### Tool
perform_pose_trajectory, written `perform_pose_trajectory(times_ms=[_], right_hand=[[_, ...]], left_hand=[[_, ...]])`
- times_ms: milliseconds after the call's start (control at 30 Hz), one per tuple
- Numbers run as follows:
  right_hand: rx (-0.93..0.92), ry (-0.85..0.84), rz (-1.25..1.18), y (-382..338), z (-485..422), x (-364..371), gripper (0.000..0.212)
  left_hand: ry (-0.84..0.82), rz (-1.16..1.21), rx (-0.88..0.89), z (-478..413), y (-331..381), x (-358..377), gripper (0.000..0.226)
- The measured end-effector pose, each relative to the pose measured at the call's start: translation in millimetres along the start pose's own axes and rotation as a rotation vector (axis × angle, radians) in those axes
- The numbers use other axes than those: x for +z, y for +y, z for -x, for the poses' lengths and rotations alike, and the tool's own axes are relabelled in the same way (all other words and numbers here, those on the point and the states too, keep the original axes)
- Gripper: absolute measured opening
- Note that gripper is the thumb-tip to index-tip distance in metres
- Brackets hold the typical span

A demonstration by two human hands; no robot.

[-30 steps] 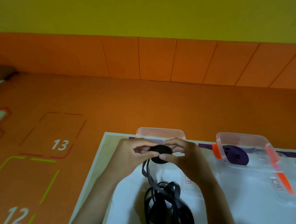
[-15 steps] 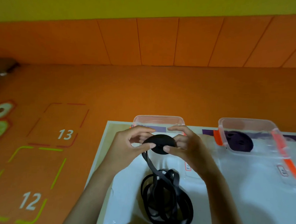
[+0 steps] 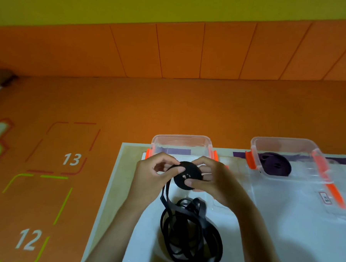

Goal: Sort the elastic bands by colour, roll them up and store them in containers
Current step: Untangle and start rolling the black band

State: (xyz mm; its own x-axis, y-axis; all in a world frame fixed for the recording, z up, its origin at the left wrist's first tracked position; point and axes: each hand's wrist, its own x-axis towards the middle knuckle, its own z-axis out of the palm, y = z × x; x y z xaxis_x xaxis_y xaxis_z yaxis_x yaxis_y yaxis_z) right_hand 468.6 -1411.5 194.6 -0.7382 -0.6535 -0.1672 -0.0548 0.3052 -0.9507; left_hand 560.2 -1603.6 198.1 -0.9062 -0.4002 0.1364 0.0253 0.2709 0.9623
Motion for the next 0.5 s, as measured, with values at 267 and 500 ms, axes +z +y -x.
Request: perform_pose_trajectory(times_ms=[267,500], right_hand=[[-0.012,0.199,-0.182,6.7,6.9,2.6,0.021],[-0.053,-0.029,0.154,0.5,8.6,-4.8,0.015]], left_hand=[[-0.135,0.119,-0.054,4.4,-8.2,-3.7,0.025],[-0.173,-0.030,0.029,9.6,-8.5,-20.0,0.026]])
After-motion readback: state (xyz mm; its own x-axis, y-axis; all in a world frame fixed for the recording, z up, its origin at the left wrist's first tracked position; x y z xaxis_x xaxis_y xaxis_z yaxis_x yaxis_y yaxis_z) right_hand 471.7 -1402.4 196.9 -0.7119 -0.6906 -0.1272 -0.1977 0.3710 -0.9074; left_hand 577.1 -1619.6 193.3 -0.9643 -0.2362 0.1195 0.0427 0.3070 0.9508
